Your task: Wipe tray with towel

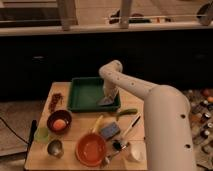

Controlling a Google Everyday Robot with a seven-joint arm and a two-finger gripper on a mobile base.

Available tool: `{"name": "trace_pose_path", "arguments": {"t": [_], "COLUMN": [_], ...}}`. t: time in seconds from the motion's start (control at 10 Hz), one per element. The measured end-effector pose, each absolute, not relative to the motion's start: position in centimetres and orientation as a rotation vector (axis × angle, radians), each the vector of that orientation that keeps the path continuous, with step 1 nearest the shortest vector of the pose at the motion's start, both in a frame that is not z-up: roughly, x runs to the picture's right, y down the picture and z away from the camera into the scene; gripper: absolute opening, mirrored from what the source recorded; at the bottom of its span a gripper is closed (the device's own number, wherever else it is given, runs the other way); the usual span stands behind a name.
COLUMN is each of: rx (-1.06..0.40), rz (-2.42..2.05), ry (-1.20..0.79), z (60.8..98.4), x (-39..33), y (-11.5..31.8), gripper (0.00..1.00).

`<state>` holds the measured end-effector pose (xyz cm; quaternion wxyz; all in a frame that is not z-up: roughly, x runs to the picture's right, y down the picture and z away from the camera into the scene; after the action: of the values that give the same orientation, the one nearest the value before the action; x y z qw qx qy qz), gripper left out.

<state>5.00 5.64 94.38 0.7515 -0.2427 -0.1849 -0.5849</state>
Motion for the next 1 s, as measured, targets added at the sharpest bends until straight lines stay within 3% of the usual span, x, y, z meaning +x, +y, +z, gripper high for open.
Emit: {"name": "trace_pose_path", "arguments": {"t": [0.5,1.0], "rx": [-0.474,-0.436], "rz": [-1.274,-1.390], "ry": [-0.379,-0.472], "z": [96.3,96.1], "x": [2.6,-2.3], "y": [2.6,3.5], "gripper": [0.00,0.00]}}
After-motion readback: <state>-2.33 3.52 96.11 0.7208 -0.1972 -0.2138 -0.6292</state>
